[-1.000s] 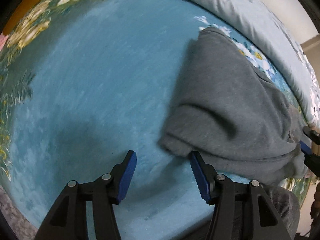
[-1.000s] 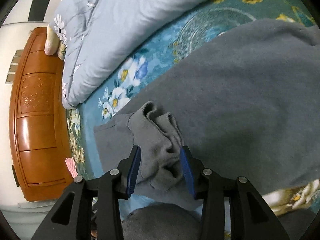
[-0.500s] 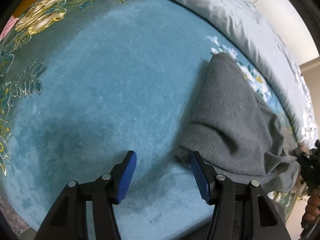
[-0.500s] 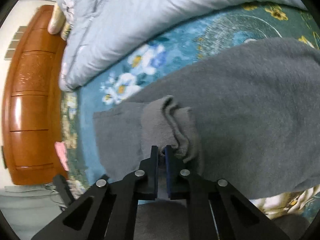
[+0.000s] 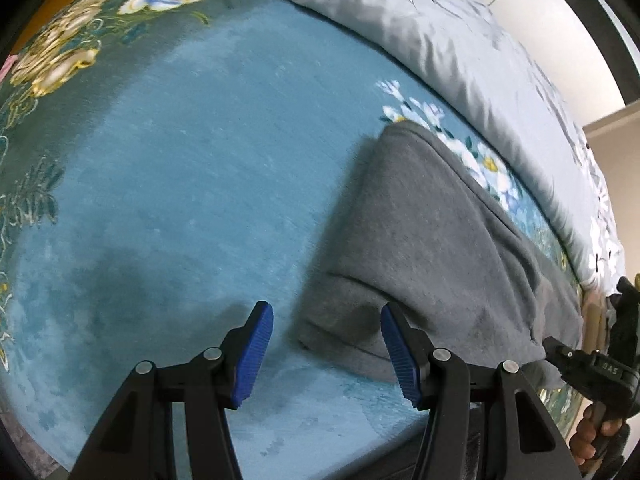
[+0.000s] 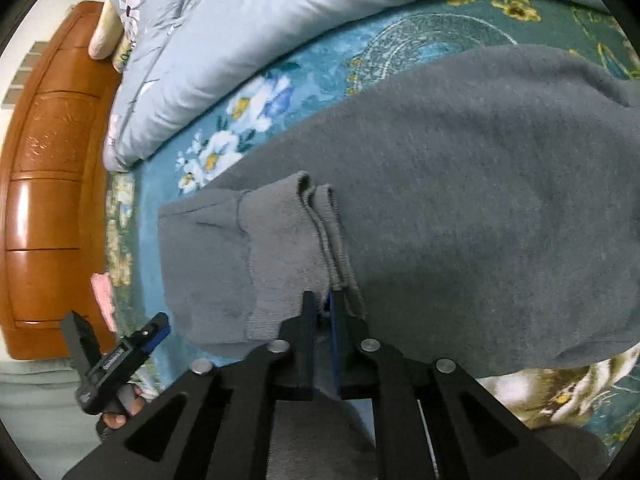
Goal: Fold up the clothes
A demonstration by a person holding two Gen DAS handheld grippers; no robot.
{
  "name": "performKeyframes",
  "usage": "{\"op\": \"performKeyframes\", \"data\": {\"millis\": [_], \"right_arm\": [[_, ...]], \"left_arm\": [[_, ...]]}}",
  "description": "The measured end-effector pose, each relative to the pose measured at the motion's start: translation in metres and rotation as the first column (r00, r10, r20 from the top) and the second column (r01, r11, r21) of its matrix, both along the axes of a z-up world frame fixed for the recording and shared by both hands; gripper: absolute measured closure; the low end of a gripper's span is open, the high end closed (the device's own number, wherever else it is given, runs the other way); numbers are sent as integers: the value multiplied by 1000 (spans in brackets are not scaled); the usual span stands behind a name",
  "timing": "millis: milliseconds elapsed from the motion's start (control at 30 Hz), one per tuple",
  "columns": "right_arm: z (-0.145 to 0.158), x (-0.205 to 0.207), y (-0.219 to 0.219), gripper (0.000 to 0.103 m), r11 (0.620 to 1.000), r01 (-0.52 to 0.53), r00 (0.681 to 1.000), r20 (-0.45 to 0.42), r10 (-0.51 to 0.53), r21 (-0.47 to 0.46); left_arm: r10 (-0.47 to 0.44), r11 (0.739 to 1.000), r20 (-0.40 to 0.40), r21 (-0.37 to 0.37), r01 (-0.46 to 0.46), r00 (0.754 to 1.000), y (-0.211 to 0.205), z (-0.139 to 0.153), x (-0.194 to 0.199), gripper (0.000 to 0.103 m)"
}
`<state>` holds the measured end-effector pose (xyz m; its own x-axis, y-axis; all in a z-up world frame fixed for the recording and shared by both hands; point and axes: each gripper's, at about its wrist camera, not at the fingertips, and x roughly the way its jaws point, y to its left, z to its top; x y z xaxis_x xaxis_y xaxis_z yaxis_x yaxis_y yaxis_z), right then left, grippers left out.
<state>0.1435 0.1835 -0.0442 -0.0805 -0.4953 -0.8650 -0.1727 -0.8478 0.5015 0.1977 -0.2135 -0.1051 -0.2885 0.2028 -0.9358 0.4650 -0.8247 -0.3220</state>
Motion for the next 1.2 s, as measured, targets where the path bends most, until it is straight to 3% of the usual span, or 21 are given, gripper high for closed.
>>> {"op": "performKeyframes", "data": {"millis": [67,100,333,400,467,633,700,833,967,1033,1200], "right_arm": [[-3,-1,-1,54,999,-13,1000,15,13,30],[-6,0,-1,52,1000,-8,1000,26,8,27],[-25,6,10,54,987,120,989,96,-110,-103],[-24,7,11,79,975,164,984,100,-150,-152],[-13,4,7,87,978,145,989,60,-137,-147],[41,-3,-3,88,977,55,983,-161,-89,-207],[48,-2,-1,88,979,40,978,-195,-80,-198],[9,3,6,88,991,83,992,-88,-93,-106],[-15,11,18,88,978,144,988,-31,-150,-154],[-11,13,21,85,975,155,986,-31,-162,-160],[18,22,46,85,982,173,978,-109,-181,-72]], "left_arm": [[-5,1000,10,-3,5,1000,4,-2,0,43],[-9,1000,15,-4,9,1000,6,-3,0,43],[-18,1000,60,-22,19,998,12,-16,5,42],[-17,1000,59,-24,19,998,12,-16,6,41],[-17,999,59,-27,18,998,13,-16,7,41],[-3,1000,30,-11,4,1000,16,-11,11,39],[1,1000,35,-10,-1,999,17,-12,11,38],[6,1000,55,-10,-5,998,17,-15,14,39],[10,1000,65,-20,-8,998,19,-12,17,39],[8,999,68,-33,-6,998,21,-9,18,38],[17,996,82,-89,-10,996,34,-1,20,38]]}}
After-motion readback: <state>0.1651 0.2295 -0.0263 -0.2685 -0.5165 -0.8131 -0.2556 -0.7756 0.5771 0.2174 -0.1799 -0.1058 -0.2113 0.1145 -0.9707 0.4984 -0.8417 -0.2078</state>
